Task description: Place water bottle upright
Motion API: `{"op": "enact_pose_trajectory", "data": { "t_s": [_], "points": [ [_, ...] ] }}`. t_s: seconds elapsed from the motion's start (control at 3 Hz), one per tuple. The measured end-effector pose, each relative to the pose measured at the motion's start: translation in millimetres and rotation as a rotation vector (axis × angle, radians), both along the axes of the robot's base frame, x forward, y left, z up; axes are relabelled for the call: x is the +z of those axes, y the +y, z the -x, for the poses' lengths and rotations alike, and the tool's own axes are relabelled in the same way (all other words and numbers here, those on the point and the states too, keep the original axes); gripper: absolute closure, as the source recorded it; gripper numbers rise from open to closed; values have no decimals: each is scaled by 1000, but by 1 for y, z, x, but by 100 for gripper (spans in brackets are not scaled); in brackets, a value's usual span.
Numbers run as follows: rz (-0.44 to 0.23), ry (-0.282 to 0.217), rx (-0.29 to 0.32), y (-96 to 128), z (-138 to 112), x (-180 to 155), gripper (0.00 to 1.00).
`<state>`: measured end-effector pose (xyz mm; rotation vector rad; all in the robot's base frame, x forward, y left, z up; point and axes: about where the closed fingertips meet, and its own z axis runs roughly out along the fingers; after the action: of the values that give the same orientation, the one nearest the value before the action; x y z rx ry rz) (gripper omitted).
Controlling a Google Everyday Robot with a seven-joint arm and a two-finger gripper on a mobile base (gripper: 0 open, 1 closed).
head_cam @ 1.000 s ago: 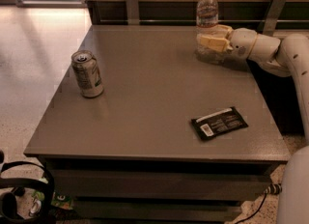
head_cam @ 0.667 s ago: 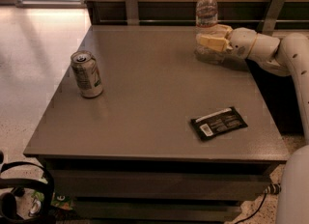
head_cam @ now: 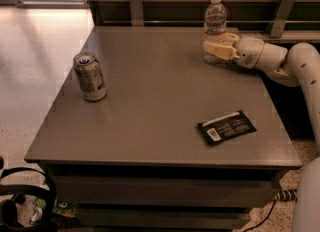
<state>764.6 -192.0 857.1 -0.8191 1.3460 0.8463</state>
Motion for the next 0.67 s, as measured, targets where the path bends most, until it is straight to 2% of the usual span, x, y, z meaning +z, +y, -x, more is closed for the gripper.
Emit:
{"op": "enact_pose_trajectory", "data": {
  "t_s": [0.33,0.67],
  "points": [
    [-7,4,-2,0,0,-2,100],
    [-7,4,-2,0,0,0,82]
  ]
}}
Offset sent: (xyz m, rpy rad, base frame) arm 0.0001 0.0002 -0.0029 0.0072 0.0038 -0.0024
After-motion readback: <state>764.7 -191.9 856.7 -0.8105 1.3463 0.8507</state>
